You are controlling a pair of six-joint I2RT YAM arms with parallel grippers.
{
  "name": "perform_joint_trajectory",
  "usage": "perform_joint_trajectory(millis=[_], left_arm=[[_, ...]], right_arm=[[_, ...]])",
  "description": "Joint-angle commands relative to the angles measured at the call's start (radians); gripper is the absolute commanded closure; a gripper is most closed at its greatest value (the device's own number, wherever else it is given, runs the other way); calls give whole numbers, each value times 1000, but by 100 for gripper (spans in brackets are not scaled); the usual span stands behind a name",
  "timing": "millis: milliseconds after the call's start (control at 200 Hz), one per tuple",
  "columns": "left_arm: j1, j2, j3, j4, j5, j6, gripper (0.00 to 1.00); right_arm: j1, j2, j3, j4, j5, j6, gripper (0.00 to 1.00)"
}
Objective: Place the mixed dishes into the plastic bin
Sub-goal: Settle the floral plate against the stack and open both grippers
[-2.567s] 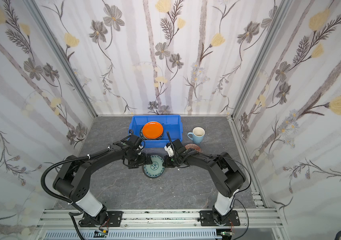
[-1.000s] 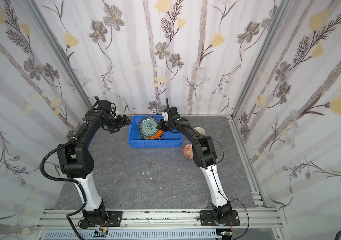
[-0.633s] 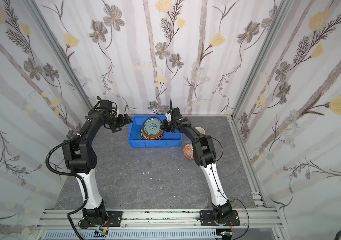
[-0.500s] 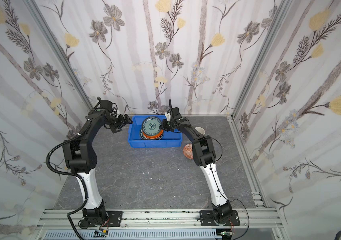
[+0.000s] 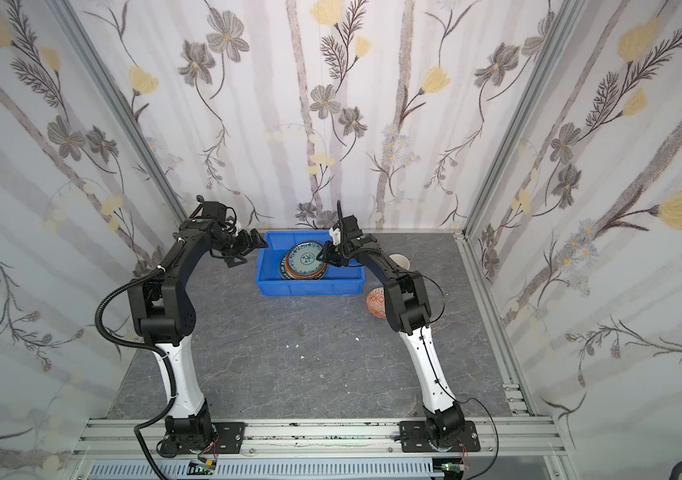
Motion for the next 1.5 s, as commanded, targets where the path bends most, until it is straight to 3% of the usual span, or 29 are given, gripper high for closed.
perform_joint_trajectory(millis=[0,505,714,984,1134,1304,1494], left_arm=[[0,-2,-5,6,18,-1,0],[0,-25,-48,30,33,-4,0],[-1,-36,-62,32,28,-1,0],[0,-34,-63,33,26,-5,0],[-1,-31,-60,36,26,-6,0],[-1,-22,-51,41,27,-9,0],[-9,-17,-30,20,24,-16,0]], right_arm=[[1,-24,9,-4,11,-23,67],[1,-54,0,-107,82,-84,66],[4,-52,-2,-99,87,-89,75],[5,-38,-2,-63,53,-69,76],[-4,-59,-3,-78,81,-92,71],[-33,-113,-54,-82,155,-115,58],[-48,-96,-85,-79,114,-112,44]])
